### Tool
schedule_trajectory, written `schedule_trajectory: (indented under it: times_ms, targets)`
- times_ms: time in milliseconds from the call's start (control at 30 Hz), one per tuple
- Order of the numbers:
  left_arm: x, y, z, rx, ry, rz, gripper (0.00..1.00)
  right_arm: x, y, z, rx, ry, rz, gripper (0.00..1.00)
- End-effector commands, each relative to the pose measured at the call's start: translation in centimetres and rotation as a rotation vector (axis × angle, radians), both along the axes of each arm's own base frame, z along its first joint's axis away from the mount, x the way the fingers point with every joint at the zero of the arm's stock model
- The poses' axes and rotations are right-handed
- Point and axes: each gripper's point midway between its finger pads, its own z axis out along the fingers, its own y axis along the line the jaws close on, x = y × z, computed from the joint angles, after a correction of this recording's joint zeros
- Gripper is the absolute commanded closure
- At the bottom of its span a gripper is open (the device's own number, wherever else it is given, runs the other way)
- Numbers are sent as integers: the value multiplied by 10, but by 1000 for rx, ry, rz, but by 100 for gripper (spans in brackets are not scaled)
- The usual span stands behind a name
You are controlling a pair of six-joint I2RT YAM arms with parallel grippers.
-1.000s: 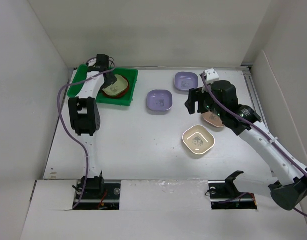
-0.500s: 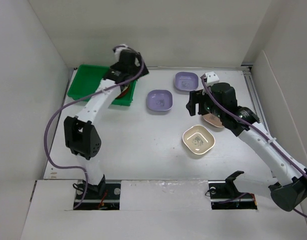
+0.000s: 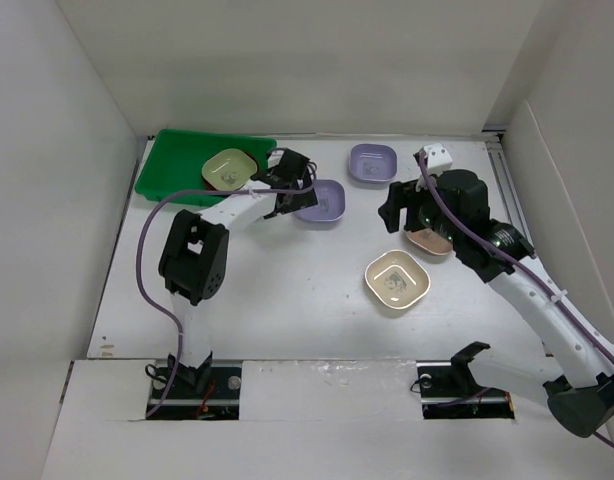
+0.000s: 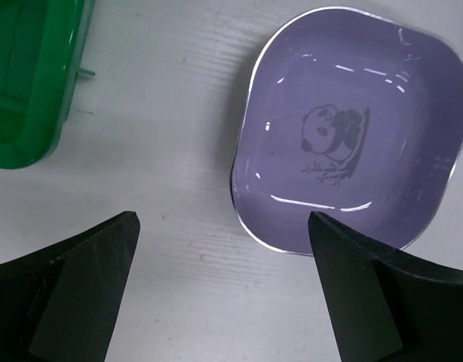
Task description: Place the plates into the plastic bin on the countertop
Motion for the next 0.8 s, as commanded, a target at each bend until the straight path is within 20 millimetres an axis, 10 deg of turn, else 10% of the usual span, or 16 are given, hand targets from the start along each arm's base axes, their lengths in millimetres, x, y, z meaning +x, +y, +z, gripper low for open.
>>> schedule_trajectory:
  times_ms: [0, 367, 467, 567, 767]
  targets:
    - [13, -12, 17, -60, -75, -1, 7, 1, 5, 14, 42, -49, 26, 22]
    - [18, -17, -38, -35, 9, 30, 31, 2, 6, 16, 47, -57, 26, 22]
    - [18, -18, -38, -42, 13, 25, 67, 1, 5, 14, 42, -49, 26, 22]
    - [8, -21, -14, 4, -17, 32, 100, 1, 5, 18, 47, -57, 26, 22]
    - [2, -16, 83, -13, -166, 76, 100, 1, 3, 16, 32, -55, 21, 22]
